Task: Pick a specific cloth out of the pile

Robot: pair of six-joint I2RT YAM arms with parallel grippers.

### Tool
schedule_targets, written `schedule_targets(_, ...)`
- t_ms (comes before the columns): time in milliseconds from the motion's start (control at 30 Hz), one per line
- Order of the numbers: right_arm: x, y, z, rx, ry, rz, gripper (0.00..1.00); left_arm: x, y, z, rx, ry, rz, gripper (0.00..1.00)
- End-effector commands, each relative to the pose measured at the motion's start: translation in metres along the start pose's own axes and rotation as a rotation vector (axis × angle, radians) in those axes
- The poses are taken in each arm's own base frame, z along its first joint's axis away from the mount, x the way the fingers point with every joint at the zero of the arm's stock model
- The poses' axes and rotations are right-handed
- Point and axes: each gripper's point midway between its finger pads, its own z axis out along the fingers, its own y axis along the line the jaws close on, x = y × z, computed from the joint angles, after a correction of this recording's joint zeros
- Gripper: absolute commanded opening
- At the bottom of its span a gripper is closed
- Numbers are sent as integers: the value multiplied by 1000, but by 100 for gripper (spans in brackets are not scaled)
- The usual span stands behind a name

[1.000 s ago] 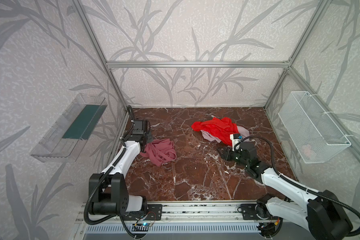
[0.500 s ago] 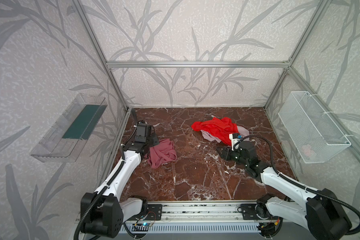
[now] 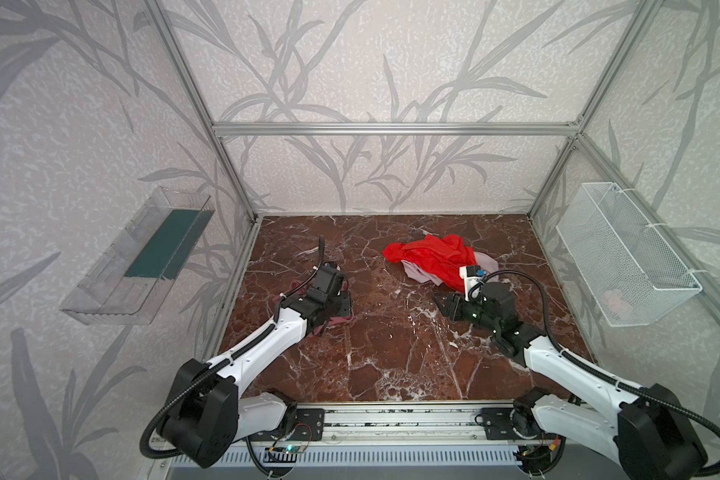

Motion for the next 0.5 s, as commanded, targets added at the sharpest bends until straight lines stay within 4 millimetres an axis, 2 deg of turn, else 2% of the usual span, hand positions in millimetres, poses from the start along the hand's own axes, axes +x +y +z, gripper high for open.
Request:
schedule_targets(0,-2,2,-5,-4,-9,0,59,1,-7,9,16,-6,-4,45)
schedule_targets(467,-1,-1,-5,4,-10,-1,59,7,-12,43,2,50,-21,43)
